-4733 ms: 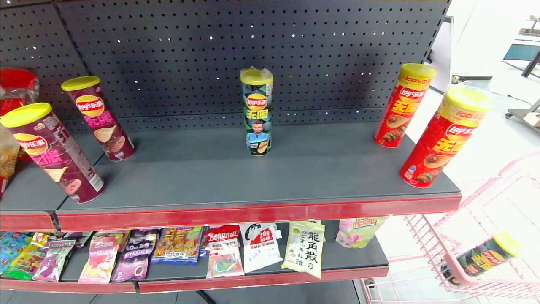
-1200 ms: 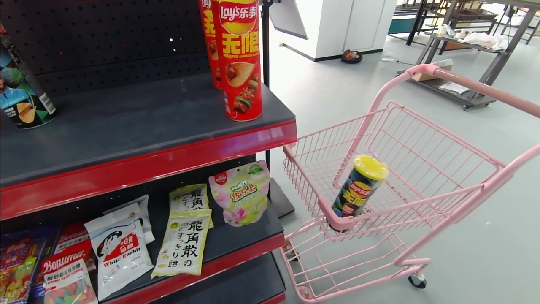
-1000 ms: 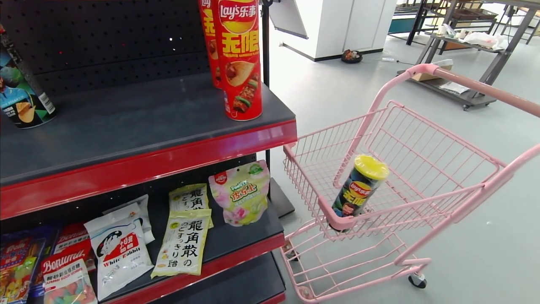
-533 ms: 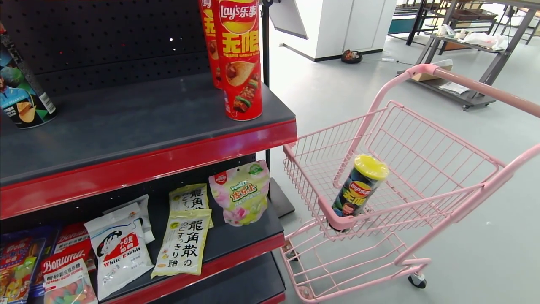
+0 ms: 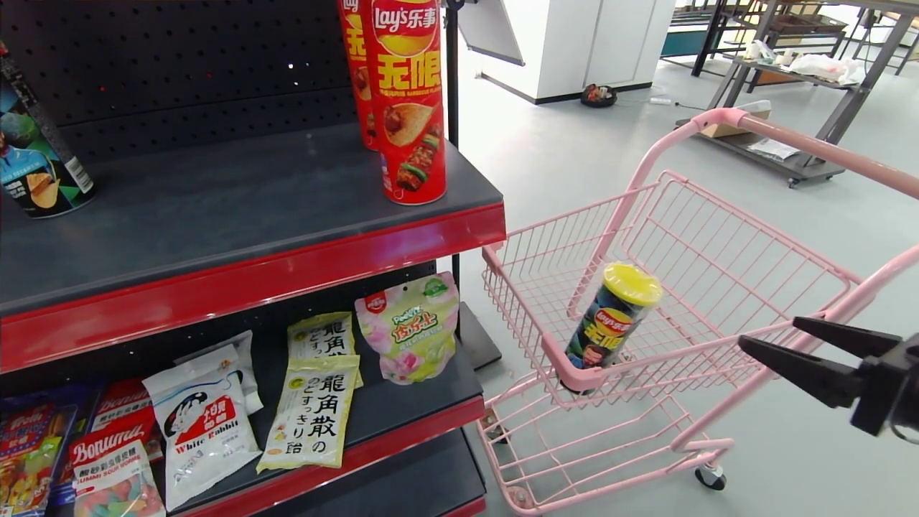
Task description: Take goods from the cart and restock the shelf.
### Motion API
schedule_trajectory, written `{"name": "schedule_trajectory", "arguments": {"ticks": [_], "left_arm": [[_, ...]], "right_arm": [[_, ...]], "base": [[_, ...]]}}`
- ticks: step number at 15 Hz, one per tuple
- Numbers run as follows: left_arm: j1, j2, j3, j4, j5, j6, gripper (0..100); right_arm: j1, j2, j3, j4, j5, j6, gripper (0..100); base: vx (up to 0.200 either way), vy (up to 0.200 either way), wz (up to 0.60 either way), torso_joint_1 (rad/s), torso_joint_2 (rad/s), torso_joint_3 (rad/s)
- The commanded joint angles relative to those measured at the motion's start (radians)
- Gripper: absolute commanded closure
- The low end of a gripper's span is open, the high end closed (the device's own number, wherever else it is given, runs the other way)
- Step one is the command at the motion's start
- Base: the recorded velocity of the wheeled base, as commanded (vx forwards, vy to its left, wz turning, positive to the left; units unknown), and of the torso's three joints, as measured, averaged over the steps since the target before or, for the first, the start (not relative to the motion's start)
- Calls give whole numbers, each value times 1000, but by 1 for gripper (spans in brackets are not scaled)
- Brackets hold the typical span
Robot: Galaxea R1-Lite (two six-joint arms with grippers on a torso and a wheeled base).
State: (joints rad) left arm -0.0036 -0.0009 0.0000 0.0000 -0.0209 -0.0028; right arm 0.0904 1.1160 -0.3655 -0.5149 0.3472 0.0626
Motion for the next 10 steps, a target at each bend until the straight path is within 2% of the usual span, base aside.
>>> {"name": "schedule_trajectory", "arguments": {"ticks": [1, 3, 5, 7, 10], "left_arm": [[1, 1, 0, 0, 1, 0, 0], [1, 1, 0, 0, -1, 1, 0], [1, 1, 0, -2, 7, 1, 0], [1, 1, 0, -2, 13, 3, 0], [-1, 1, 0, 0, 13, 0, 0]], "right_arm": [[28, 254, 13, -140, 76, 3, 0], [28, 292, 7, -151, 121, 3, 0], [28, 352, 10, -203, 122, 5, 0], [60, 389, 11, -254, 136, 5, 0], [98, 433, -24, -257, 138, 2, 0]], "base": [[0, 0, 0, 0, 0, 0], [0, 0, 0, 0, 0, 0], [0, 0, 0, 0, 0, 0], [0, 0, 0, 0, 0, 0], [0, 0, 0, 0, 0, 0]]}}
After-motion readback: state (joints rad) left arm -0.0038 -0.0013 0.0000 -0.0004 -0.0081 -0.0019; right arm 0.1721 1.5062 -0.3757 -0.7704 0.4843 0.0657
